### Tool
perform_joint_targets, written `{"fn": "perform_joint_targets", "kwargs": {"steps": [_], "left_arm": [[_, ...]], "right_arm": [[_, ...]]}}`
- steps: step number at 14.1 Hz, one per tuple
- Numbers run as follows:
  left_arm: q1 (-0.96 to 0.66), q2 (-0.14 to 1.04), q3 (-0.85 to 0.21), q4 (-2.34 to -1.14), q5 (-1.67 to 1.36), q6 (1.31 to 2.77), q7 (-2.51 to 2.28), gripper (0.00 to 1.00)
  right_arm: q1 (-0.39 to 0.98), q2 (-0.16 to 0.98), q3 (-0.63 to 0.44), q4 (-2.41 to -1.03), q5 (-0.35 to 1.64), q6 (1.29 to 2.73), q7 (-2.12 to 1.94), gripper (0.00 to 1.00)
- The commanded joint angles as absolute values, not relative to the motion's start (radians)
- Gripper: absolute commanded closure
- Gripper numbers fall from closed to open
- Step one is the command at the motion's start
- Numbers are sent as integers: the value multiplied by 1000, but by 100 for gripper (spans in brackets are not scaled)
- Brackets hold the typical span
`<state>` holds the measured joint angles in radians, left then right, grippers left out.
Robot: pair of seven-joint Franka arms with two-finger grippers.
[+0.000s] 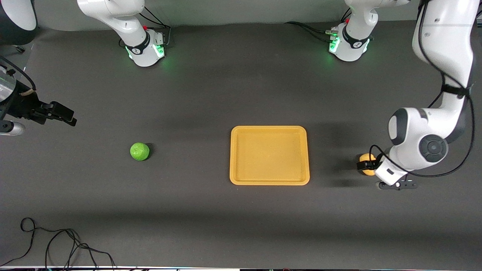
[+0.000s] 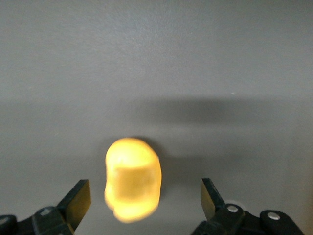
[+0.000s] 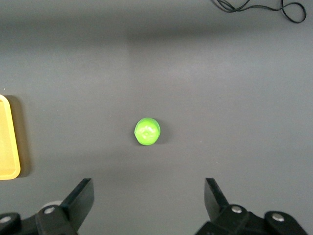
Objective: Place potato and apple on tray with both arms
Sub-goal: 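Lower the left gripper onto the yellow potato and close it, then carry the potato with the left gripper while the right gripper reaches the apple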
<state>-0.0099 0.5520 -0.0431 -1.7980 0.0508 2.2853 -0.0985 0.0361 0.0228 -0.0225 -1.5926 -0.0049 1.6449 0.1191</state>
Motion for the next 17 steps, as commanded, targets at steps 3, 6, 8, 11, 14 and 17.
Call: {"fn": "perform_joint_targets", "kwargs": {"steps": [3,6,8,11,14,17], "left_arm": [[-11,607,-37,-1844,121,2377,-94,0],[6,601,-38,-1855,123,2366,-86,0],[9,591,-38,-1858,123,2340,-81,0],[9,574,-38,-1858,121,2297,-87,11],[9,558,-40,-1858,114,2270,-95,64],[8,519,-46,-1839,107,2196,-94,77]], "right_arm": [[38,14,-23,-1559,-8,1594,127,0],[32,37,-28,-1526,-3,1583,115,0],[40,38,-34,-1532,-3,1574,117,0],[37,75,-38,-1537,20,1574,114,0],[48,67,-35,-1548,12,1559,103,0],[51,77,-31,-1557,11,1566,55,0]]}}
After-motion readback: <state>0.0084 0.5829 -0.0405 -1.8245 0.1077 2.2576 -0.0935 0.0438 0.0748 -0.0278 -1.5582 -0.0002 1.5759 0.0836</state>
